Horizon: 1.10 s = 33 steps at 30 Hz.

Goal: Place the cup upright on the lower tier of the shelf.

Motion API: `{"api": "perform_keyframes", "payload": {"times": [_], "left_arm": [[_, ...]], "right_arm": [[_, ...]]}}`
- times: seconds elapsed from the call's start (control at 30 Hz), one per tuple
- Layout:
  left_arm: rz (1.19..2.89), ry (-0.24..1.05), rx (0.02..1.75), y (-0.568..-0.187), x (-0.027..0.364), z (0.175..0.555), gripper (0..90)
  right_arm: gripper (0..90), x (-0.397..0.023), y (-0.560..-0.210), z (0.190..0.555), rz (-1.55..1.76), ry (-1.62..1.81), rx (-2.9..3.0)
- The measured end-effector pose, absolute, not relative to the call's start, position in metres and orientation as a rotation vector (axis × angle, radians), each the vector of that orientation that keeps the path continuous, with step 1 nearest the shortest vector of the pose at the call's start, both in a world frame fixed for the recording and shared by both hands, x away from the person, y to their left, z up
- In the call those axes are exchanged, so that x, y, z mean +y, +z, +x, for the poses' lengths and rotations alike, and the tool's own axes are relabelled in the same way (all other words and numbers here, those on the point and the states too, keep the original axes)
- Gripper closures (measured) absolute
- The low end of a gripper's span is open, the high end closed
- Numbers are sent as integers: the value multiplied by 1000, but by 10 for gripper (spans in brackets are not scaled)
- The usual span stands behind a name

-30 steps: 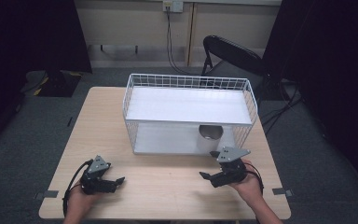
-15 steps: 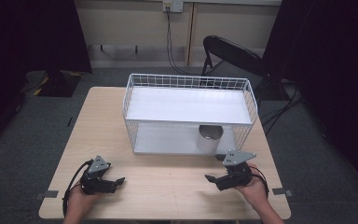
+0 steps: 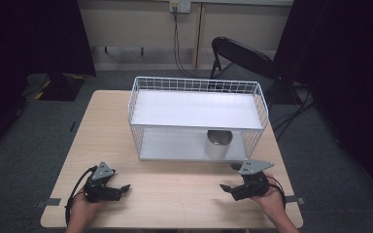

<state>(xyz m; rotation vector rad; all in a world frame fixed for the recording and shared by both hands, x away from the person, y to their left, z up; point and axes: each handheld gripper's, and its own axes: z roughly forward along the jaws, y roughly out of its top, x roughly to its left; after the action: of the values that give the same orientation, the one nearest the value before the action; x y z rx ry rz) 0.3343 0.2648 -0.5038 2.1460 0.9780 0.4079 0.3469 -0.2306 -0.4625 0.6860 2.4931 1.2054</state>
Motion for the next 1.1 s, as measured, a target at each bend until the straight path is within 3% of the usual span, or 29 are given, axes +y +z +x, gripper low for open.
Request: {"api": "perform_keyframes", "payload": {"times": [1.1], "left_arm": [[2146, 408, 978, -504, 265, 334, 155]], "right_arm": [[149, -280, -481, 338, 804, 1186, 2465]]}}
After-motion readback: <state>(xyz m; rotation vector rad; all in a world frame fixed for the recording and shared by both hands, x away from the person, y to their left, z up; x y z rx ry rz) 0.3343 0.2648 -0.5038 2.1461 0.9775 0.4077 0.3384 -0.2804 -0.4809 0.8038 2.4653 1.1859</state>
